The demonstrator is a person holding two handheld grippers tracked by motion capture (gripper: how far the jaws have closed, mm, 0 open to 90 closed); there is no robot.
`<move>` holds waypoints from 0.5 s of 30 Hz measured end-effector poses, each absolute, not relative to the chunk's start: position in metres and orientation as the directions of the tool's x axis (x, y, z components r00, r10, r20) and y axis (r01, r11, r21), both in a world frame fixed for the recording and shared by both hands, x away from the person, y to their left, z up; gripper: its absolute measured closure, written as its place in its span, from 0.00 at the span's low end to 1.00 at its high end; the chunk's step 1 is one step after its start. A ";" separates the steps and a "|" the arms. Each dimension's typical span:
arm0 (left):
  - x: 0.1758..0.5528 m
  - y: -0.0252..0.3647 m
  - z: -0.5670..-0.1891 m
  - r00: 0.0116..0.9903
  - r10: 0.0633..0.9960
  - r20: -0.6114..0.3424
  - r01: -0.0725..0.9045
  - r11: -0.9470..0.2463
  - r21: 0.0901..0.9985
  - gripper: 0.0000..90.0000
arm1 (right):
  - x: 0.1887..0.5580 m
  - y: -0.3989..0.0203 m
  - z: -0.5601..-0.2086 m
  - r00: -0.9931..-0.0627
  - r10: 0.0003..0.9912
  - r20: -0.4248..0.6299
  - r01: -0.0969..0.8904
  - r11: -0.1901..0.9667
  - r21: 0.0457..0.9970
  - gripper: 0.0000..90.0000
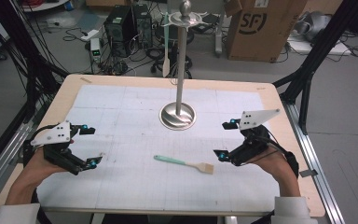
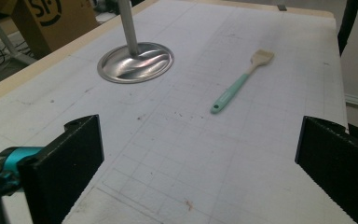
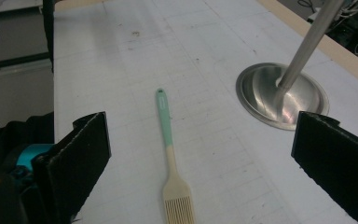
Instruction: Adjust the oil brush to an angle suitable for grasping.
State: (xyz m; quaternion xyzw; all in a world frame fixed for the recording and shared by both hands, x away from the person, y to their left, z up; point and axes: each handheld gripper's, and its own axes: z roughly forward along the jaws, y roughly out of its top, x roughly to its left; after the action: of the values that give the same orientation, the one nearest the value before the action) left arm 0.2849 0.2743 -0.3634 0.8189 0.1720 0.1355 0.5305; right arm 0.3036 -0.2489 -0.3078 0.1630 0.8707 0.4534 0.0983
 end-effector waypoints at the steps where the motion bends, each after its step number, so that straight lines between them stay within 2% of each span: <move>1: 0.285 0.274 -0.363 0.903 0.428 0.041 0.138 -0.378 0.916 0.02 | 0.304 -0.246 -0.306 -0.930 0.367 -0.024 0.195 0.546 0.815 0.04; 7: 0.284 0.275 -0.363 0.903 0.428 0.040 0.136 -0.373 0.918 0.02 | 0.309 -0.230 -0.299 -0.945 0.323 -0.041 0.170 0.596 0.785 0.08; 9: 0.284 0.275 -0.363 0.903 0.429 0.038 0.138 -0.372 0.918 0.02 | 0.310 -0.226 -0.299 -0.950 0.310 -0.040 0.165 0.604 0.780 0.18; 10: 0.284 0.275 -0.363 0.902 0.429 0.037 0.139 -0.372 0.918 0.02 | 0.311 -0.224 -0.299 -0.952 0.304 -0.033 0.168 0.611 0.774 0.20; 15: 0.284 0.274 -0.363 0.902 0.430 0.037 0.140 -0.373 0.917 0.02 | 0.316 -0.214 -0.302 -0.967 0.250 -0.039 0.139 0.655 0.743 0.49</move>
State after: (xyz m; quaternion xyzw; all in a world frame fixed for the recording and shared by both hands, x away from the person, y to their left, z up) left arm 0.2841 0.2745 -0.3633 0.8172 0.1744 0.1361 0.5321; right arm 0.3164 -0.2140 -0.3022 0.1073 0.9070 0.4013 0.0690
